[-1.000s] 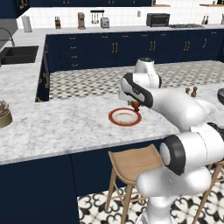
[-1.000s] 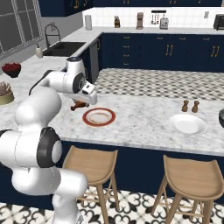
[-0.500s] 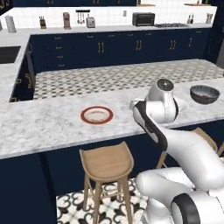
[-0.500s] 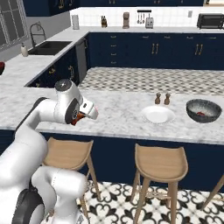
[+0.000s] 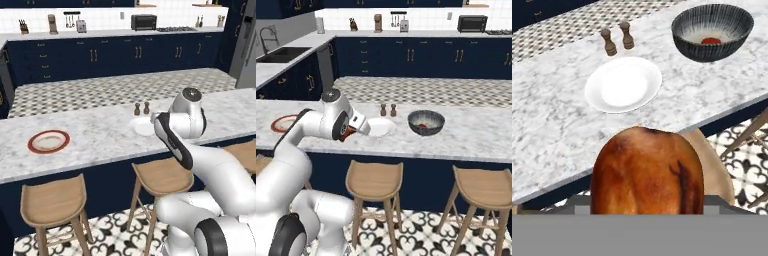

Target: Pick the chicken drumstick and bell pepper from their plates and place them in the bowl. Then put the bowl in the fridge.

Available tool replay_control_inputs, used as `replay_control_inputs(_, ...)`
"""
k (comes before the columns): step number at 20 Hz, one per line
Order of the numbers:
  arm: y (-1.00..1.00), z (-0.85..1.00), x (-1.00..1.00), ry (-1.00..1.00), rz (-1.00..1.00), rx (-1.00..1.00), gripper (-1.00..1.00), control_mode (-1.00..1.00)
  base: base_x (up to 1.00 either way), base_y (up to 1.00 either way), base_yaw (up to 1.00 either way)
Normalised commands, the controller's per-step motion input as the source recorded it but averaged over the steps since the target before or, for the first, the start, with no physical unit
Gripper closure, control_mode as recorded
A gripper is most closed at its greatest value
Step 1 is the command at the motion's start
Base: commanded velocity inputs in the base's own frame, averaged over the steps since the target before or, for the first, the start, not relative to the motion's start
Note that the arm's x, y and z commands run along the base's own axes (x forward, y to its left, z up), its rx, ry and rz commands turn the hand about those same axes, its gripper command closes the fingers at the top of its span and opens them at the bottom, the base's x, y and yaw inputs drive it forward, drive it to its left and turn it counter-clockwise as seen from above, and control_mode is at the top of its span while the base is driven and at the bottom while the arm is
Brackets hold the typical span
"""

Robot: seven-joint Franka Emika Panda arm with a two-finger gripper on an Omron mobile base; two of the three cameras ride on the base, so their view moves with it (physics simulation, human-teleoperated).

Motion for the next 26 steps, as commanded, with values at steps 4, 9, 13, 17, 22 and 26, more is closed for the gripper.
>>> replay_control_inputs(4, 0.00, 0.00, 0.00, 0.00, 0.00, 0.00, 1.00, 1.00, -0.01, -1.00, -0.02)
replay_control_inputs(9, 0.00, 0.00, 0.00, 0.00, 0.00, 0.00, 1.00, 1.00, 0.26, -0.99, 0.09)
replay_control_inputs(13, 0.00, 0.00, 0.00, 0.00, 0.00, 0.00, 1.00, 1.00, 0.93, -0.70, 0.19)
replay_control_inputs(17, 0.00, 0.00, 0.00, 0.00, 0.00, 0.00, 1.00, 1.00, 1.00, 0.19, 0.12)
replay_control_inputs(22, 0.42, -0.01, 0.80, 0.18, 0.04, 0.00, 1.00, -1.00, 0.20, 0.11, 0.02)
replay_control_inputs(26, 0.06, -0.16, 1.00, 0.24, 0.00, 0.00, 1.00, -1.00, 0.00, 0.00, 0.00)
